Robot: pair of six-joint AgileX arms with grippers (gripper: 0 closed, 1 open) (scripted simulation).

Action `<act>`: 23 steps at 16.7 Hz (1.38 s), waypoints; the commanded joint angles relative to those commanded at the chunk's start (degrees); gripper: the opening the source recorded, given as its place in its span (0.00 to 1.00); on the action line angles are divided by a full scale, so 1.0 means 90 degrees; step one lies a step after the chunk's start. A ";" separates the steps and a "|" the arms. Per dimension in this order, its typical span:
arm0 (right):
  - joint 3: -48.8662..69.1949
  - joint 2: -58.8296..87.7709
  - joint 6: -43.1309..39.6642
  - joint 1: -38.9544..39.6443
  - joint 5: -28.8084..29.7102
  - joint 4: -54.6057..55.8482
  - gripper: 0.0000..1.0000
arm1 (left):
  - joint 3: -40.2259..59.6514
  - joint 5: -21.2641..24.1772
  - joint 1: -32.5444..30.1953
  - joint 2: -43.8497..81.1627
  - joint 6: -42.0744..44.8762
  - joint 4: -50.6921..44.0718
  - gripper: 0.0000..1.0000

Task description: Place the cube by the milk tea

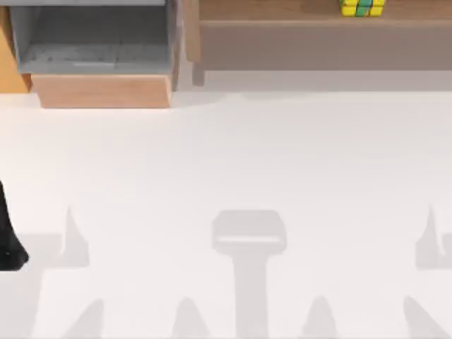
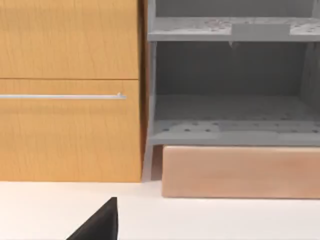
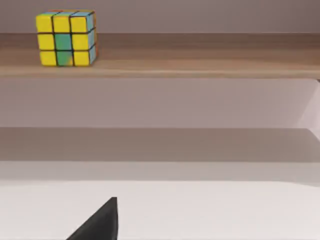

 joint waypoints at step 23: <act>0.4924 1.0727 0.0077 0.1817 0.2170 0.5313 1.00 | 0.0000 0.0000 0.0000 0.0000 0.0000 0.0000 1.00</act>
